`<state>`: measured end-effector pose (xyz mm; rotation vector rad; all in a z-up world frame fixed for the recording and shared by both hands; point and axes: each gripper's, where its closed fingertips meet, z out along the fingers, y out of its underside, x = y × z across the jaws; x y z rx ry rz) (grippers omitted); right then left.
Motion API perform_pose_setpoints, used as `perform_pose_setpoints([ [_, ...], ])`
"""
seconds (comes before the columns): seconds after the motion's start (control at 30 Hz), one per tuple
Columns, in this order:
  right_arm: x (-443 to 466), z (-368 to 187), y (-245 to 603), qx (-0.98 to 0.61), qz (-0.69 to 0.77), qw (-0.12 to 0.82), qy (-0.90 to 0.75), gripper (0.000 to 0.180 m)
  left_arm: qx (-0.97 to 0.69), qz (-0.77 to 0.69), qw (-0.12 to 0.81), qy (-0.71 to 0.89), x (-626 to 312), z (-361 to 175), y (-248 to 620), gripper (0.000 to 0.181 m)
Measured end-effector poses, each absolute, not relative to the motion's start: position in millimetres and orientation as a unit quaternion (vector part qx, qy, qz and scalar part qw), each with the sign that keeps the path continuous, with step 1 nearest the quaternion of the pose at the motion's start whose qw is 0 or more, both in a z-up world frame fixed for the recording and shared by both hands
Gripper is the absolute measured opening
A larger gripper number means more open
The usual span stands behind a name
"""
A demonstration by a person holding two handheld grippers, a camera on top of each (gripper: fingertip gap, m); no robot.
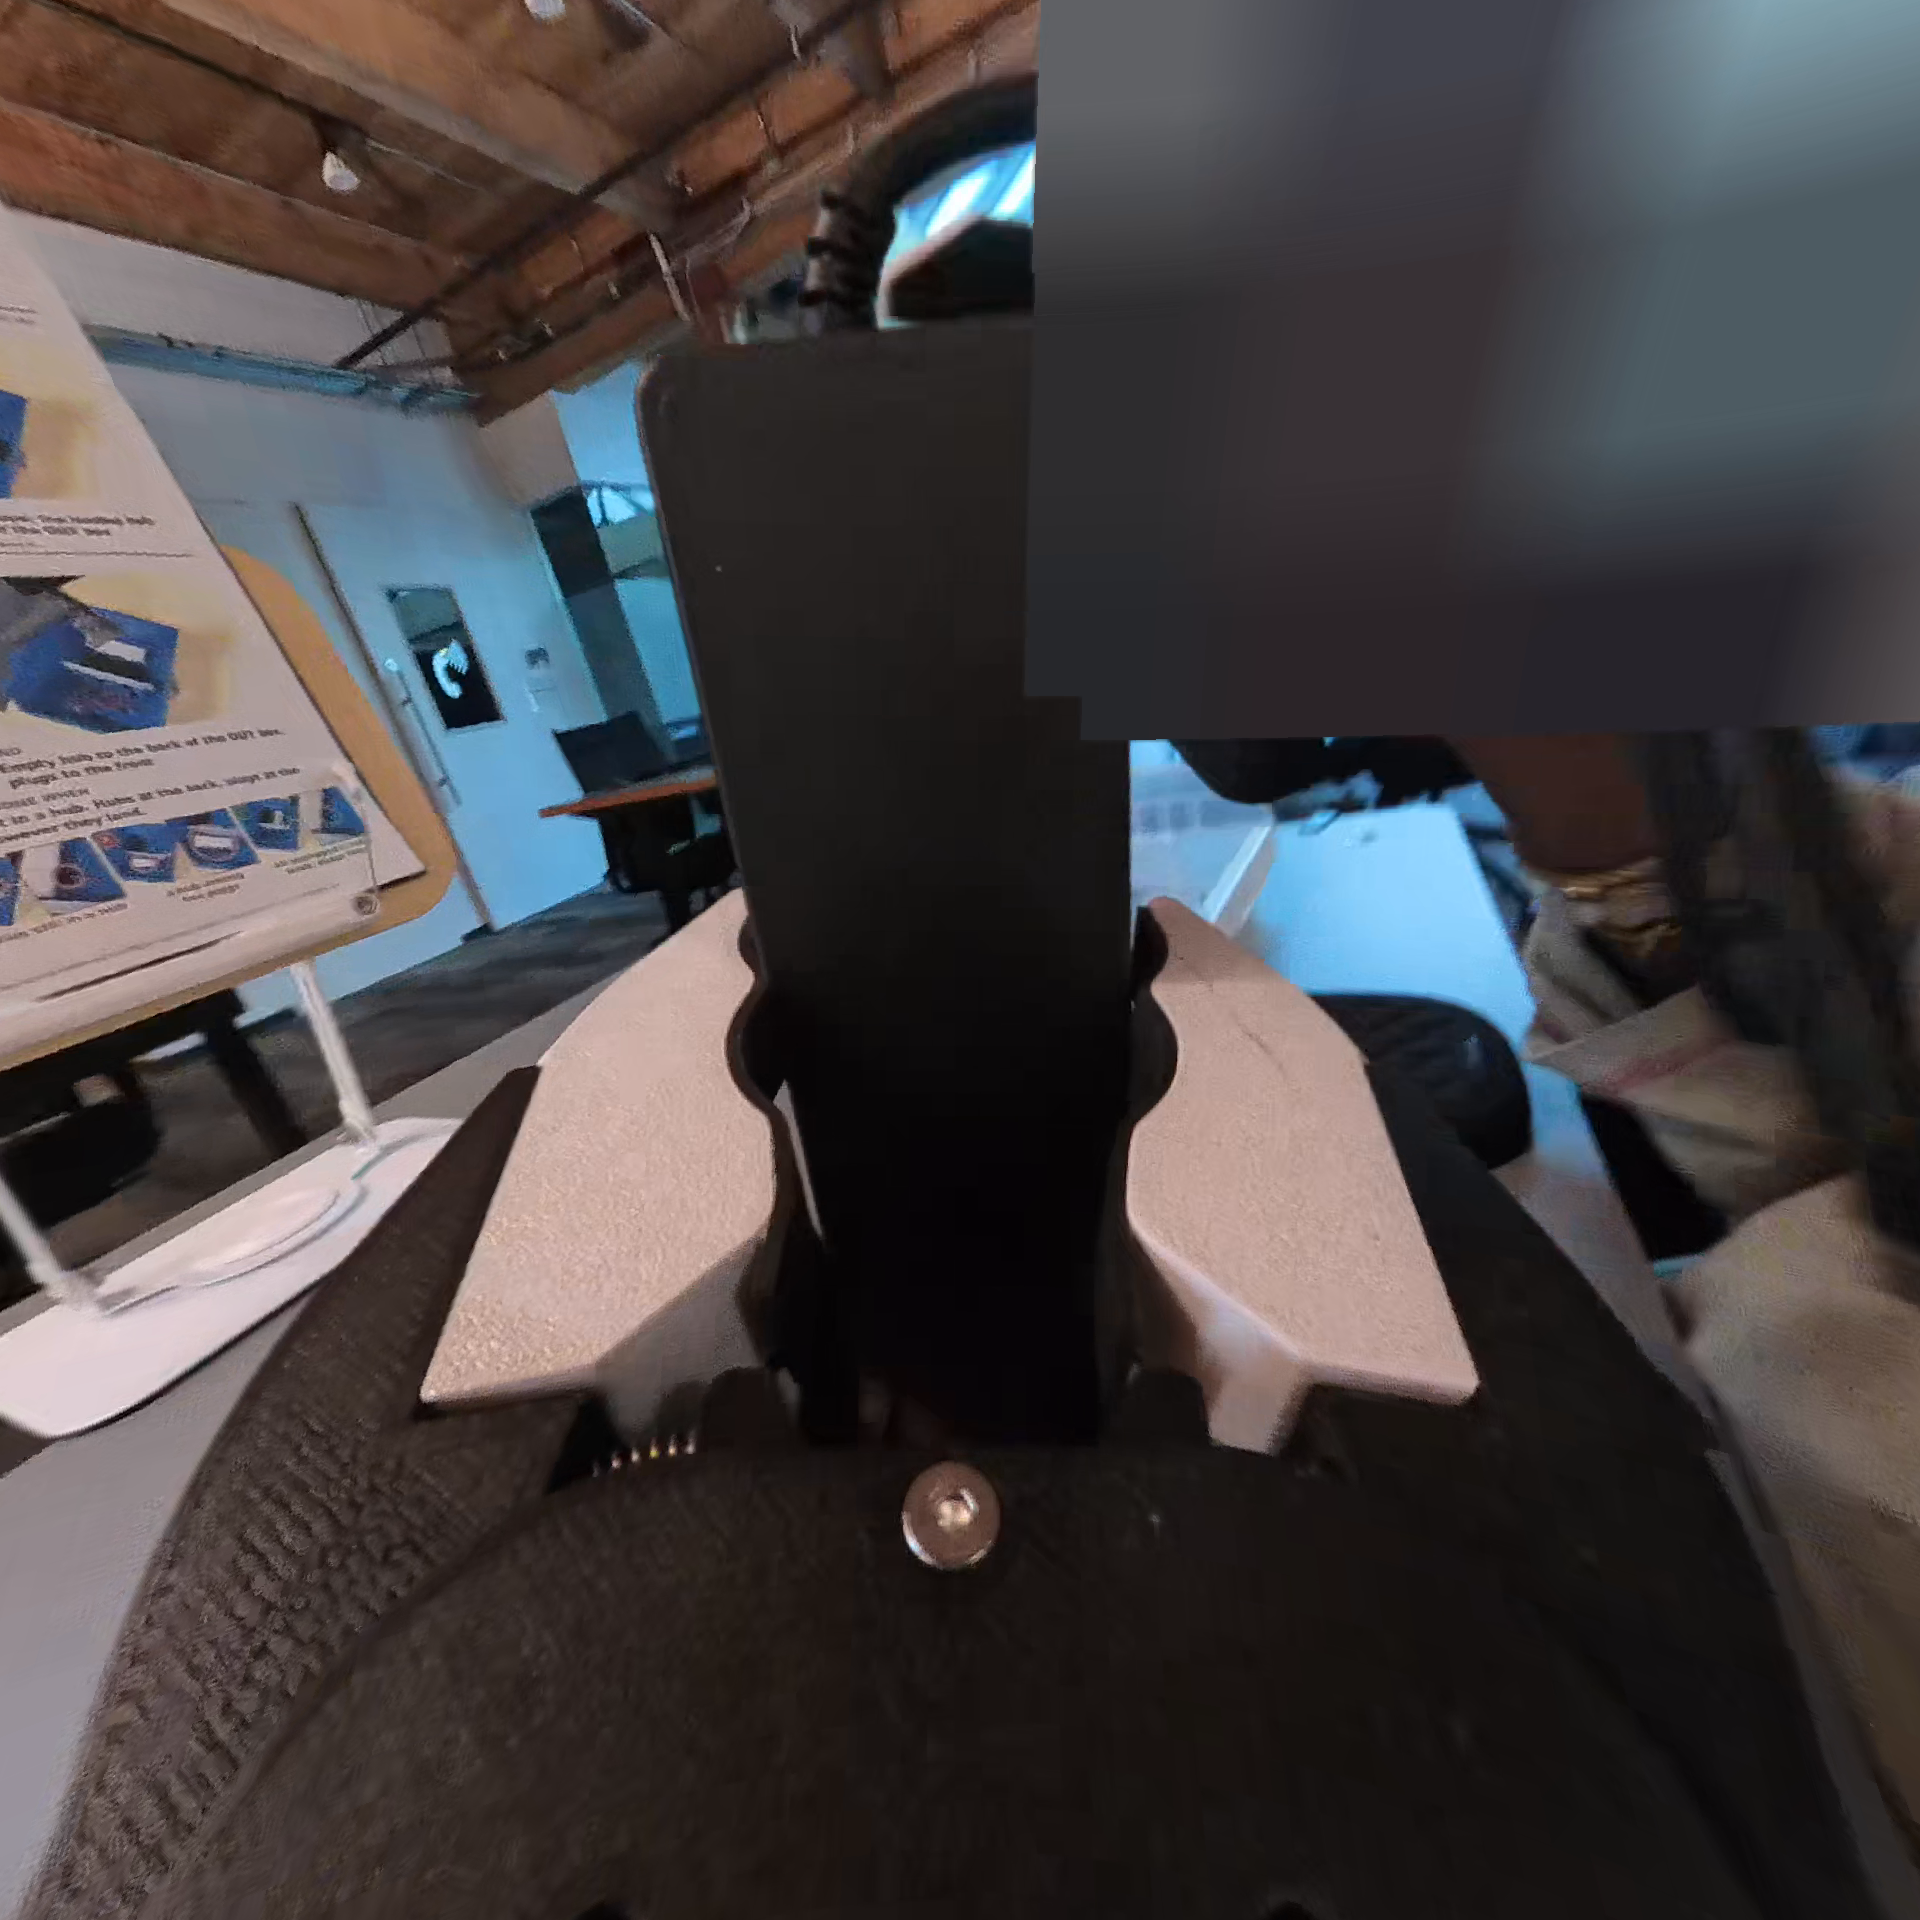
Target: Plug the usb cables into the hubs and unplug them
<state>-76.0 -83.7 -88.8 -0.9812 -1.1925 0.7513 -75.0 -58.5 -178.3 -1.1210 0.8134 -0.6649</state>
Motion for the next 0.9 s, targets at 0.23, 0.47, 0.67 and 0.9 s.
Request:
perform_pose_setpoints([
  [0.23,-5.5,-98.0,-26.2,-0.467,0.403,0.645,-0.451,0.042,-0.412,-0.438,0.732,0.32,-119.7,-143.9,-89.7,0.065],
  [0.47,-48.3,-284.2,0.8,-0.617,0.335,0.346,-0.622,0.055,-0.321,-0.52,0.711,0.348,-130.1,-131.1,-124.6,0.065],
  [0.67,-77.1,-339.2,3.7,-0.633,0.222,0.268,-0.692,0.047,-0.327,-0.517,0.697,0.374,-120.4,-136.9,-127.8,0.066],
  [0.9,-69.3,-340.6,3.9,-0.624,0.186,0.284,-0.703,0.007,-0.347,-0.496,0.69,0.397,-106.4,-145.7,-125.4,0.066],
])
